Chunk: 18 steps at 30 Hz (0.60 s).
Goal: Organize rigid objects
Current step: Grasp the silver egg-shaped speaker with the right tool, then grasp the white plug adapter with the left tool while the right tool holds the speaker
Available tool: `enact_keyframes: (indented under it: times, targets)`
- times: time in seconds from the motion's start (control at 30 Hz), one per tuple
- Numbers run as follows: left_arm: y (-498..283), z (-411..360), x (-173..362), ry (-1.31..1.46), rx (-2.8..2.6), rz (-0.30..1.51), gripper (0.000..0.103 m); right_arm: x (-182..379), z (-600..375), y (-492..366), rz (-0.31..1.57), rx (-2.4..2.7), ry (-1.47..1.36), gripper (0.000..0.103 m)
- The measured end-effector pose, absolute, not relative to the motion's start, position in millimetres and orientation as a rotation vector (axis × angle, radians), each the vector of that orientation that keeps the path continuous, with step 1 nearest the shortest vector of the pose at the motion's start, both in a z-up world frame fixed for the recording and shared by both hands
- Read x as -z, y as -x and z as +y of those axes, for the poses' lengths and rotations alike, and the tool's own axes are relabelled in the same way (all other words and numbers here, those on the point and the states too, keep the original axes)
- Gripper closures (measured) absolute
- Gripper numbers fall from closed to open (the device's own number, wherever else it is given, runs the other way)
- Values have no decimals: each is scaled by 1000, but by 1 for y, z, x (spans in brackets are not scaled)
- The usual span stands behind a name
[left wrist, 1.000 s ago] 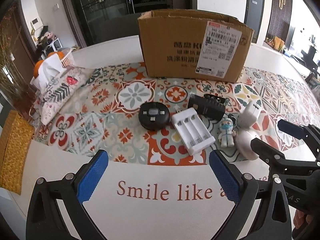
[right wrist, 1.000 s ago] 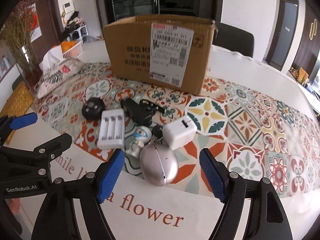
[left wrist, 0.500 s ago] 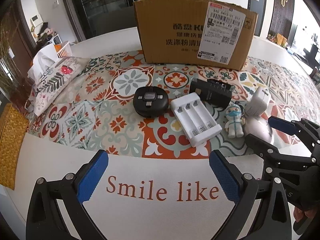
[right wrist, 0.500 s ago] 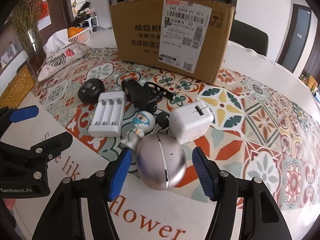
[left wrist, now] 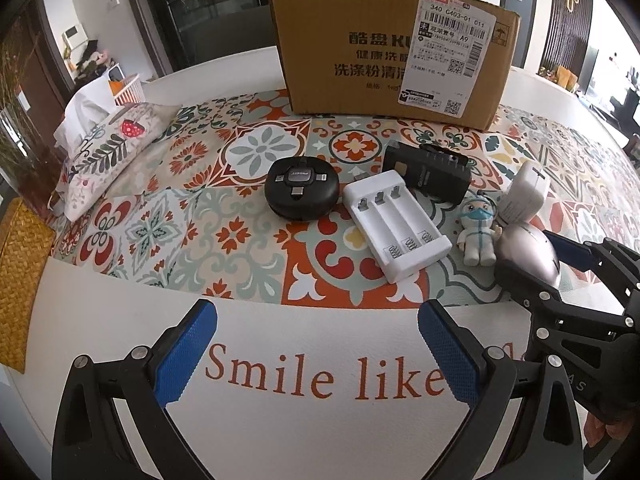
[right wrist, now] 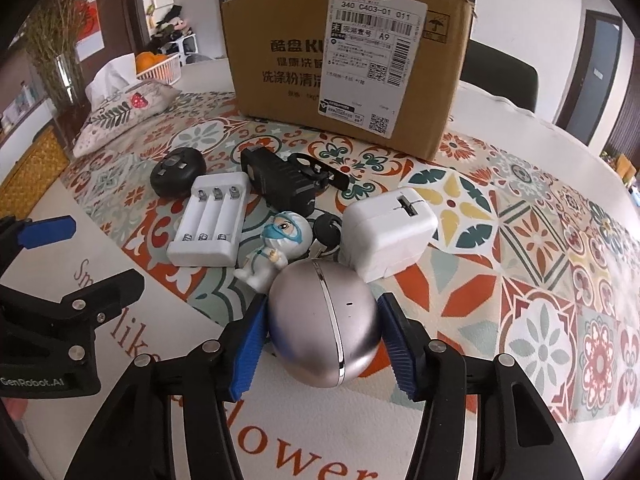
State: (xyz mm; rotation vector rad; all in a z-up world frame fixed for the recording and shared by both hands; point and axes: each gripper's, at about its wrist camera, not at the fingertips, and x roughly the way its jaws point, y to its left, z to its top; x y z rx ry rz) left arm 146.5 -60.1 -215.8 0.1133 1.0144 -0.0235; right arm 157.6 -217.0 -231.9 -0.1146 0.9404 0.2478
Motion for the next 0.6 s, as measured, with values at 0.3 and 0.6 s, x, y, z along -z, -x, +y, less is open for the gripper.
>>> enact_keyframes:
  times: [0.3,0.6]
  targets:
    - [-148,-76,196,-116,89,967,1,211,-231,-146,906,-196,71,48]
    - [-163,-113,175,-154,268,890,5,185,-265,-134,908,-51,-30,48]
